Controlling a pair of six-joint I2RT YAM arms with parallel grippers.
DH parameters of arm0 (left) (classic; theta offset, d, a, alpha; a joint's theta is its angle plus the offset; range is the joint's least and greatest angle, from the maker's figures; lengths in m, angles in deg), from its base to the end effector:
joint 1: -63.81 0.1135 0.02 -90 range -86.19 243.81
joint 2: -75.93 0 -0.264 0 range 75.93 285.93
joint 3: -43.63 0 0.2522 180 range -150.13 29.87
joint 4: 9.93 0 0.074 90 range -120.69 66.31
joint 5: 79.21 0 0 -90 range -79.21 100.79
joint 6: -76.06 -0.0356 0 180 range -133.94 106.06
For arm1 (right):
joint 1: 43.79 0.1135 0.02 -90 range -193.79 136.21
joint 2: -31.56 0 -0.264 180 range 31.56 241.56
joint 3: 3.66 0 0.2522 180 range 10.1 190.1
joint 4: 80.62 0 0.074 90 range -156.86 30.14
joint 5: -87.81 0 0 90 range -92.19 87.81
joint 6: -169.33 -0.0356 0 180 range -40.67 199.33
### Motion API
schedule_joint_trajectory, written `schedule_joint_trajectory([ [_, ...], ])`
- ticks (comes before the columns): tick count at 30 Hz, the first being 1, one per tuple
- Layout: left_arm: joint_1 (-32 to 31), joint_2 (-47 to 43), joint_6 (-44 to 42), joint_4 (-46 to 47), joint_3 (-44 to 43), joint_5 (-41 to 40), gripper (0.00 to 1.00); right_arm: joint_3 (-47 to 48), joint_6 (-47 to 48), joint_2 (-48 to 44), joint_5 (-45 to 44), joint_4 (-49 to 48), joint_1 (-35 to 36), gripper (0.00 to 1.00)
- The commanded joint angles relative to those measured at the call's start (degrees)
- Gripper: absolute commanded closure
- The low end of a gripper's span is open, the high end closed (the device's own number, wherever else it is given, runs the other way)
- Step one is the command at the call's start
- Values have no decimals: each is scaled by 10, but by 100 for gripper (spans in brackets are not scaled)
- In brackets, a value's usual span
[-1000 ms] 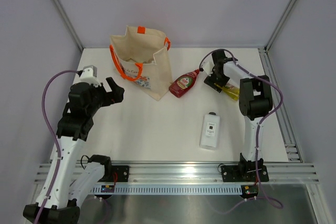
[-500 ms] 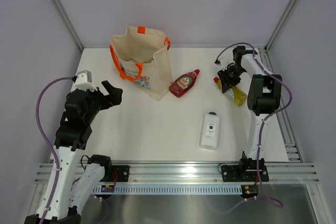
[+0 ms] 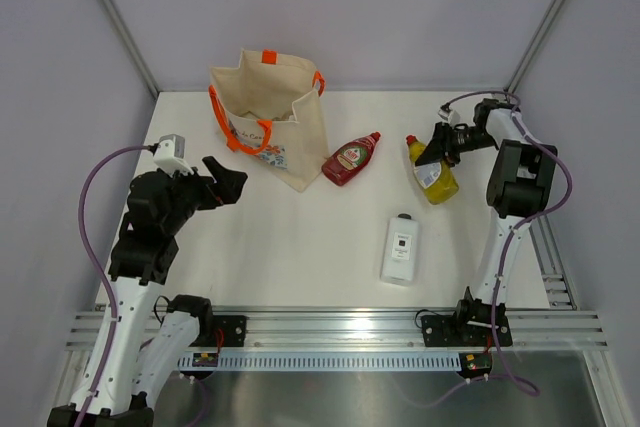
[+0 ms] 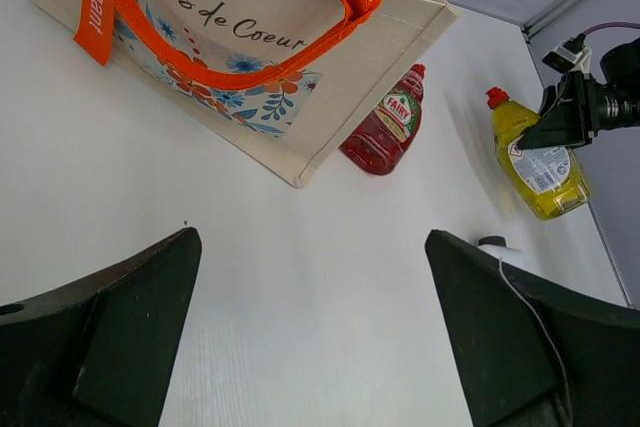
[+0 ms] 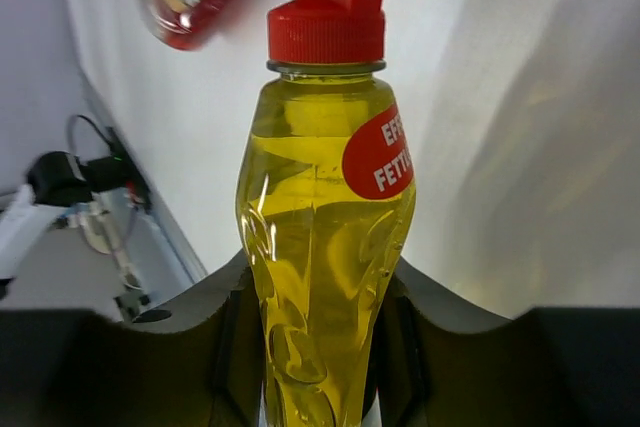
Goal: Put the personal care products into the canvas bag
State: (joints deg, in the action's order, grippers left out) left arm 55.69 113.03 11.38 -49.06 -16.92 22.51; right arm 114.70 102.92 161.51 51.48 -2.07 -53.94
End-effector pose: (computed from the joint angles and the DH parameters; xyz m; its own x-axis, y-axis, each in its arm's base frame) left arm 0.1431 -0.0277 0.3437 -0.3838 -0.3682 -0.8468 0.1856 0.8676 -0.4614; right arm 0.4346 -0.0487 0.1701 -0.9446 -0.0717 -0.3202 -0.2965 0.6046 0.7393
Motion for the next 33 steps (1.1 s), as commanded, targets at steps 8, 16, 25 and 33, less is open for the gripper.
schedule_joint_trajectory([
  [8,1,-12,23,30,-5,14,1,-12,-358,-179,199,-214,129,100],
  [16,1,-19,51,18,-11,-3,1,122,-700,-194,41,-479,246,100],
  [25,1,-34,75,22,-2,-13,1,487,-855,27,-207,-537,354,100],
  [33,1,-62,86,-4,17,-20,1,507,-620,70,-464,-731,422,100],
])
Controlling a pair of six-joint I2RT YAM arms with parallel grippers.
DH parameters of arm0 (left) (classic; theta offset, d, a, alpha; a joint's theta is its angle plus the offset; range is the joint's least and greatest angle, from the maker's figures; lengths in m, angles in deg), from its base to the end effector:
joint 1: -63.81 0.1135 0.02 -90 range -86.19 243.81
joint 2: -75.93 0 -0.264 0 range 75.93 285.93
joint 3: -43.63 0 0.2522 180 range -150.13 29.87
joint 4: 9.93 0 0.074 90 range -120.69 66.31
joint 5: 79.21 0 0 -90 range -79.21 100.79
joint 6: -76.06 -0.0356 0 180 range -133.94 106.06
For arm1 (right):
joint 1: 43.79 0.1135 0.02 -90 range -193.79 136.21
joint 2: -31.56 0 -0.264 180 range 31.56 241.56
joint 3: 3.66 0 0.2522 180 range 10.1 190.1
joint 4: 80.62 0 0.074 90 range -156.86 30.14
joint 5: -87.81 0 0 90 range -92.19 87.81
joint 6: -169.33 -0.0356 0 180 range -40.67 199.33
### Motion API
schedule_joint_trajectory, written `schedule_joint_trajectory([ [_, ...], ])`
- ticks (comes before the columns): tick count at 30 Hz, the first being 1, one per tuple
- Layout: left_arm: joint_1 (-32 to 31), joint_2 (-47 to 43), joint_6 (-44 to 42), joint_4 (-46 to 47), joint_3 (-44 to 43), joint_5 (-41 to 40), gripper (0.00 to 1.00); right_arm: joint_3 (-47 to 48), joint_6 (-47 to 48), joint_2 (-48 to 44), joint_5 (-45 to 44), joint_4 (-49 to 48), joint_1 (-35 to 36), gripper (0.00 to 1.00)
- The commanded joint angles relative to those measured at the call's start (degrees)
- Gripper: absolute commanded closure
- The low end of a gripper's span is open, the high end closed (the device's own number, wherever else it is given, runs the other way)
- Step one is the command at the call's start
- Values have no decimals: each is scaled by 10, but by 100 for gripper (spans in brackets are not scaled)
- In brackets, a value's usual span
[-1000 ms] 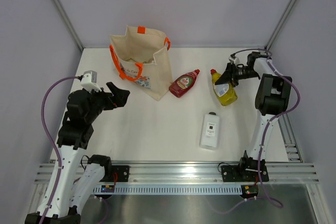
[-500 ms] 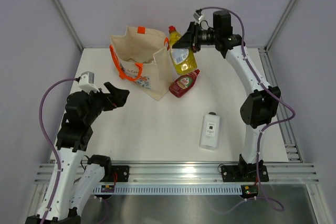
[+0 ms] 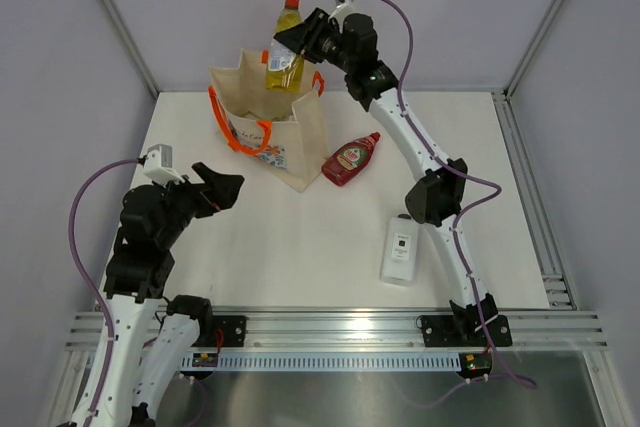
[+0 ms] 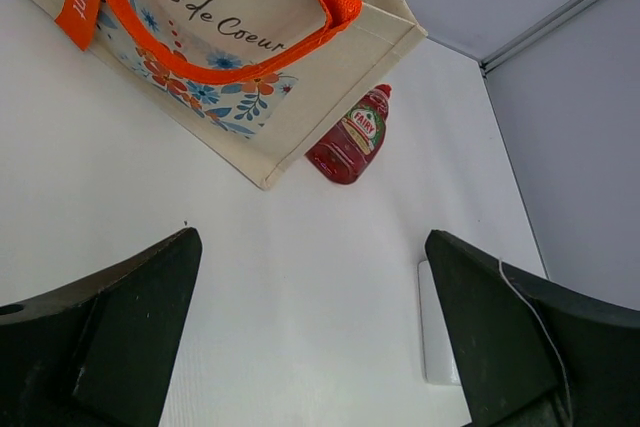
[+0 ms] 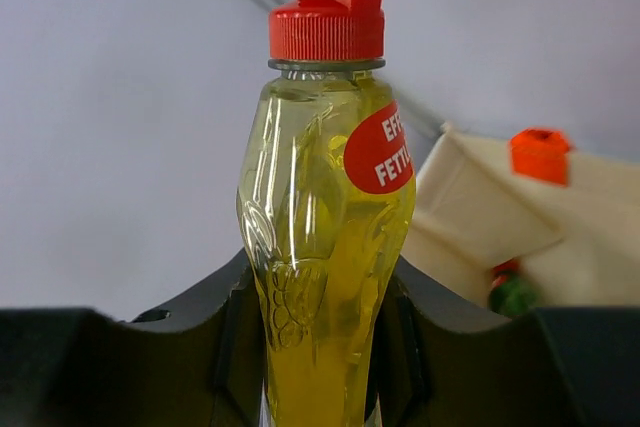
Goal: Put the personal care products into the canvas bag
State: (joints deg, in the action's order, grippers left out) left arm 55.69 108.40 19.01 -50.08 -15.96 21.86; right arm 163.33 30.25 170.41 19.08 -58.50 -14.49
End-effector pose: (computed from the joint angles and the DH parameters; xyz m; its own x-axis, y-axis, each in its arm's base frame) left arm 0.1256 -0.0248 0.3456 -0.3634 -0.4873 -0.7940 0.1503 0.8104 -0.5662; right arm 0.4714 0.2793 0.4174 -0.5224 0.5143 -0.6801 -0.5739 0.3779 0.7265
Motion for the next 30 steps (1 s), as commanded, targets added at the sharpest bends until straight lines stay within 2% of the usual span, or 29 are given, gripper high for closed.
schedule_joint_trajectory([
  [1,1,-20,10,5,9,-14,1,23,131,-12,-147,-188,32,100],
  [5,1,-35,10,-2,15,-18,1,-8,229,-4,-150,-221,50,100],
  [8,1,-37,5,-1,21,-13,1,-92,311,-23,-116,-260,55,91],
  [9,1,-36,1,2,23,-6,1,-115,346,-44,-92,-270,56,82],
  [11,1,-34,-5,6,28,3,1,-179,388,-64,-64,-291,57,75],
  [15,1,-4,-24,16,30,47,1,-241,495,-110,0,-278,59,52],
  [16,1,6,-26,17,29,56,1,-255,510,-116,5,-264,59,36],
  [19,-4,48,-34,25,17,120,1,-255,530,-135,25,-221,58,6],
  [21,-35,68,-53,12,-4,111,1,-241,536,-145,42,-194,58,1],
  [23,-68,99,-74,4,-18,71,1,-206,530,-150,51,-148,56,1],
  [24,-107,110,-91,-3,-32,56,1,-192,526,-151,74,-114,54,1],
  [27,-173,175,-118,-23,-58,-25,1,-110,507,-147,137,-43,41,1],
  [28,-215,191,-136,-24,-78,-50,1,-77,497,-147,161,-7,34,1],
  [30,-270,241,-163,-17,-95,-106,1,-78,417,-168,224,4,0,1],
])
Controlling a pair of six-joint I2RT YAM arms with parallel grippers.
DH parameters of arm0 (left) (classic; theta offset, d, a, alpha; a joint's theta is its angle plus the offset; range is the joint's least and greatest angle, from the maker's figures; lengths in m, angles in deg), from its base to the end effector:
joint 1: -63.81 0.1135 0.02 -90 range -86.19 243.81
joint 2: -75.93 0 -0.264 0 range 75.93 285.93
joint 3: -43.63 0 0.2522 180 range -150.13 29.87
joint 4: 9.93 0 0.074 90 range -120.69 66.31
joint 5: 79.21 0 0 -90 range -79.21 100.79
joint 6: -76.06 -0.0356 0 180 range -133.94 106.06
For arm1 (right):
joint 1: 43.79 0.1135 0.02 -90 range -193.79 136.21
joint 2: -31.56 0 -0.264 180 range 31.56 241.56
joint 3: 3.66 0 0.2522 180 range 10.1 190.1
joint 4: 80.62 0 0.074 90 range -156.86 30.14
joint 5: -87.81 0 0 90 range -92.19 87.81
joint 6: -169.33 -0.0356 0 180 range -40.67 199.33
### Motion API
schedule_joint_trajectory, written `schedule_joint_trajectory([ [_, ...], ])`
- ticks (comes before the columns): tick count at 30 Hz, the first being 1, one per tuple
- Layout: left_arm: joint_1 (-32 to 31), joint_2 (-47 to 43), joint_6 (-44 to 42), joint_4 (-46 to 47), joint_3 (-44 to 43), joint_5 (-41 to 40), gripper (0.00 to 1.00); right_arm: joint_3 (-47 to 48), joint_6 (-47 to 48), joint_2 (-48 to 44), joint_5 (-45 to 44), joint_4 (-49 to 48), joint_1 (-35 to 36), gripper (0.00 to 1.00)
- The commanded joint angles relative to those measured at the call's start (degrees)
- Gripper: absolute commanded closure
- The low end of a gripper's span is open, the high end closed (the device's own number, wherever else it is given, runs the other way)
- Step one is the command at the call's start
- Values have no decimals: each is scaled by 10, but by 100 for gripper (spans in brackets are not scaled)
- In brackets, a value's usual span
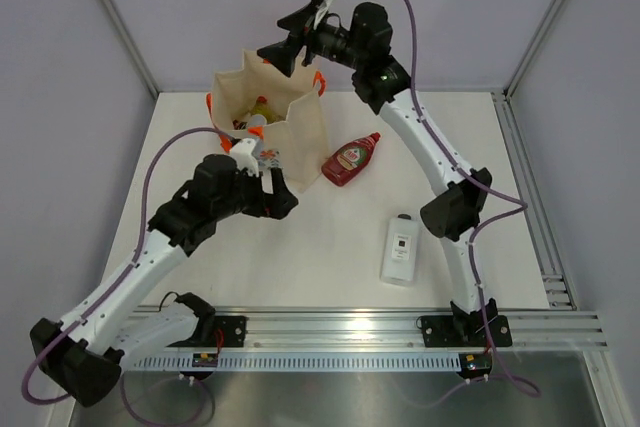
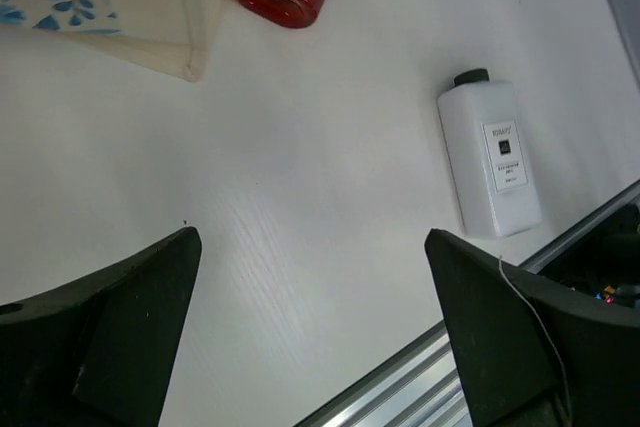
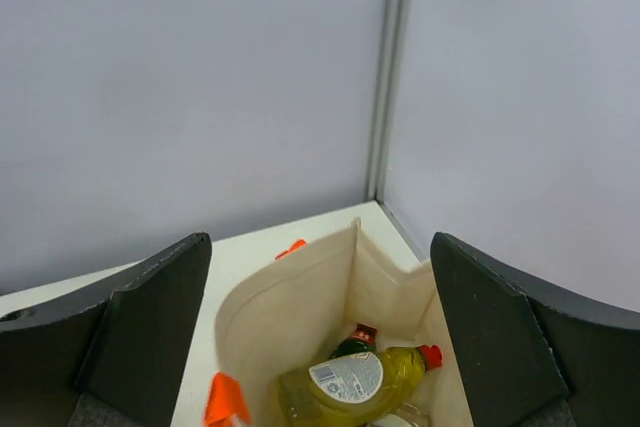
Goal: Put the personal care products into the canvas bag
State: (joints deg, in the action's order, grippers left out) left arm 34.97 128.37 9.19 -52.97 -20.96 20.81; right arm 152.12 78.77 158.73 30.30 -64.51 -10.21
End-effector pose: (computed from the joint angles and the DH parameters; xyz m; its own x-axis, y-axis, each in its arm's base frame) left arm 0.1715 -0.1015 0.3199 -0.6515 -0.0828 -0.7541 0.3804 0.8243 -0.4192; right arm 0.4080 0.2938 0.4671 0.1715 0.1237 -0.9774 -0.9052 0.4115 -0.1067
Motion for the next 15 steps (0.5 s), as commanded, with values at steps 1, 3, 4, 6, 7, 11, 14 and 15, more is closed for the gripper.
schedule_joint_trajectory([
  [1,-79,58,-72,17,-65,-118,1,5,-102,-64,131,57,-60,0],
  [3,-113,120,-97,26,-93,-160,3,-51,-180,-112,188,48,-118,1],
  [4,-123,143,-105,28,-127,-175,4,-128,-183,-134,198,56,-138,1],
  [6,-142,225,-140,31,-167,-199,7,-211,-123,-203,211,91,-179,0],
  [7,-147,254,-153,33,-208,-207,8,-291,-98,-226,209,136,-222,1],
  [11,-155,402,-197,37,-321,-210,11,-479,-2,-336,226,209,-337,0],
  [14,-162,525,-226,24,-401,-230,11,-590,66,-400,226,252,-416,0],
  [15,-163,554,-227,13,-454,-235,11,-613,75,-415,221,257,-428,0],
])
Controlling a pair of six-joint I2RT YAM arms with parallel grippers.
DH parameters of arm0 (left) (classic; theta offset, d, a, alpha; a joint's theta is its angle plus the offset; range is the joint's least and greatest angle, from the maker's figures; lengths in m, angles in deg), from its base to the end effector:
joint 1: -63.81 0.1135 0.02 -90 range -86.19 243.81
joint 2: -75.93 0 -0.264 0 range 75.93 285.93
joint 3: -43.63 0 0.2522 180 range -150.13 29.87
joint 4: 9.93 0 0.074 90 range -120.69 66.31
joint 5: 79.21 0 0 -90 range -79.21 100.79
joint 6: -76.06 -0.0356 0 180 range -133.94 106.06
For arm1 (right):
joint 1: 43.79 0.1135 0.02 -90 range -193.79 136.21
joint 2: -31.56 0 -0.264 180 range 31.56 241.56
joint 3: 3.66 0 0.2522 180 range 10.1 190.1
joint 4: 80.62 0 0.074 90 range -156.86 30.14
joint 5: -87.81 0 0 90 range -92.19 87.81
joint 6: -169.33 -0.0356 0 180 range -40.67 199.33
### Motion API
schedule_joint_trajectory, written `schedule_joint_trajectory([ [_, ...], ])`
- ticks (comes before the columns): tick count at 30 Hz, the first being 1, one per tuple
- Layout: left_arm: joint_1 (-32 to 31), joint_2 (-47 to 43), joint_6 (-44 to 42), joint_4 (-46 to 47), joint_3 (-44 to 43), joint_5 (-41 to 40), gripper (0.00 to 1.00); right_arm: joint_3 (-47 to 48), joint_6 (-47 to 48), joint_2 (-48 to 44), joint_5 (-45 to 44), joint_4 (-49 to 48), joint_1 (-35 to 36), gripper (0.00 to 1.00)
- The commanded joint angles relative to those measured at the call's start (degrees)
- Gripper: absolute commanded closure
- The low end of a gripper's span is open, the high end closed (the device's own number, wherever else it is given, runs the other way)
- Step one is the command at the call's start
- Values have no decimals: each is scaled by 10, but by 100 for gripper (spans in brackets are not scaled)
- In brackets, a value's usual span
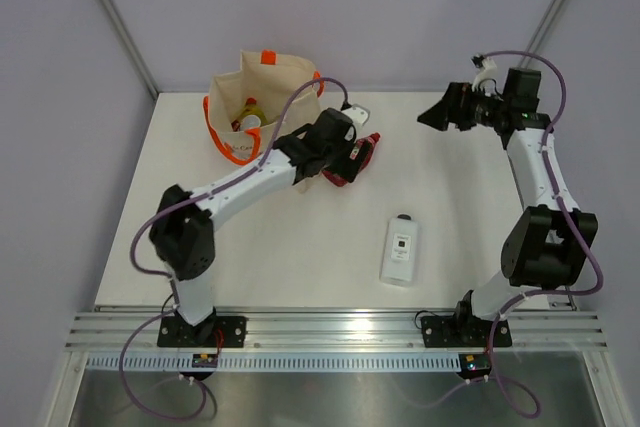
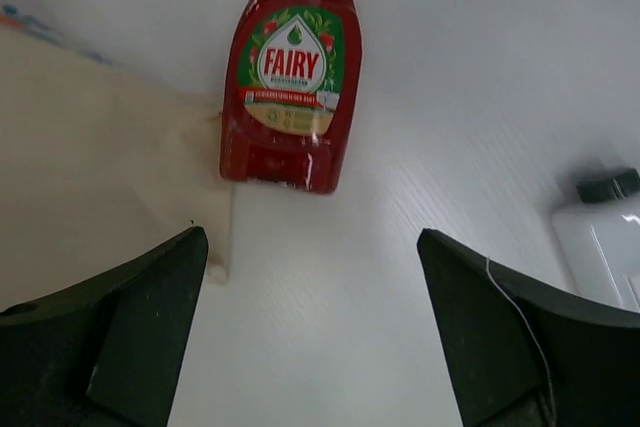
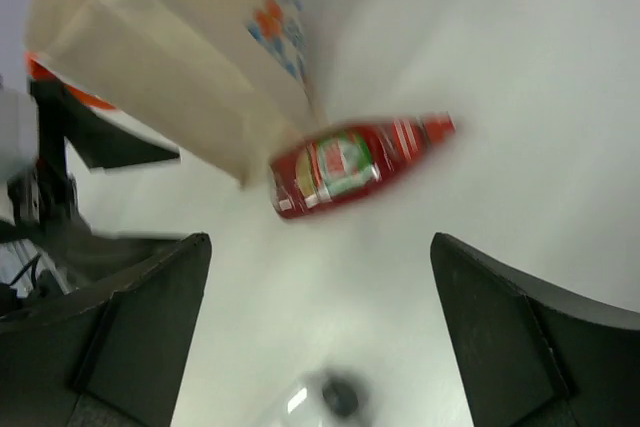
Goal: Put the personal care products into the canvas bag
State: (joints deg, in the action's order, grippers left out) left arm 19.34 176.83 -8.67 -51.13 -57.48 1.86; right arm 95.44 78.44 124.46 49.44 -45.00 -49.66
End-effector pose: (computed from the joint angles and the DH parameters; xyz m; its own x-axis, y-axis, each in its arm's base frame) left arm 0.2925 -0.2794 0.3021 -0.5220 0.3853 -0.7610 0.5629 0.8259 0.0321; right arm 0.3687 -0.0098 0.3572 -0.4981 0.0609 -0.8650 -0.6082 0.6865 0.3986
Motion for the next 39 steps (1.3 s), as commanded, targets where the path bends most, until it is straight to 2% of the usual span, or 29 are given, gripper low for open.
schedule_joint_trajectory([
  [1,-8,125,-63,-9,-114,-51,11,-91,83,-99,30,60,-55,1],
  [3,-11,175,-64,-25,-186,-67,11,-145,80,-119,35,49,-71,0],
  [8,-12,301,-55,-61,-282,-148,9,-202,66,-149,46,39,-89,1],
  [14,-12,350,-23,-60,-282,-173,9,-226,53,-145,59,33,-91,0],
  [18,-12,378,-16,-95,-296,-170,8,-223,38,-135,68,18,-91,1],
  [22,-19,414,-12,-132,-313,-133,10,-214,28,-128,73,12,-91,1],
  [25,-24,446,11,-182,-349,-112,21,-208,20,-126,80,7,-91,0],
  [26,-24,450,11,-194,-356,-90,30,-207,18,-126,83,6,-91,0],
  [27,-25,452,12,-198,-371,-82,35,-207,17,-126,85,6,-91,0],
  [28,-25,453,14,-204,-376,-72,43,-208,16,-126,87,6,-91,1],
  [29,-25,453,16,-214,-380,-52,60,-209,16,-127,90,6,-91,0],
  [33,-23,424,26,-217,-369,22,92,-218,16,-134,97,10,-91,1],
  [34,-23,409,28,-206,-354,52,94,-220,16,-134,99,11,-91,1],
  [35,-21,392,32,-170,-312,133,95,-221,16,-137,104,11,-91,0],
  [37,-13,333,54,-120,-256,231,96,-227,19,-139,109,14,-91,0],
  [38,-3,316,70,-66,-201,335,96,-228,21,-141,116,18,-91,0],
  [39,3,287,112,-39,-174,382,96,-231,24,-140,121,21,-91,0],
])
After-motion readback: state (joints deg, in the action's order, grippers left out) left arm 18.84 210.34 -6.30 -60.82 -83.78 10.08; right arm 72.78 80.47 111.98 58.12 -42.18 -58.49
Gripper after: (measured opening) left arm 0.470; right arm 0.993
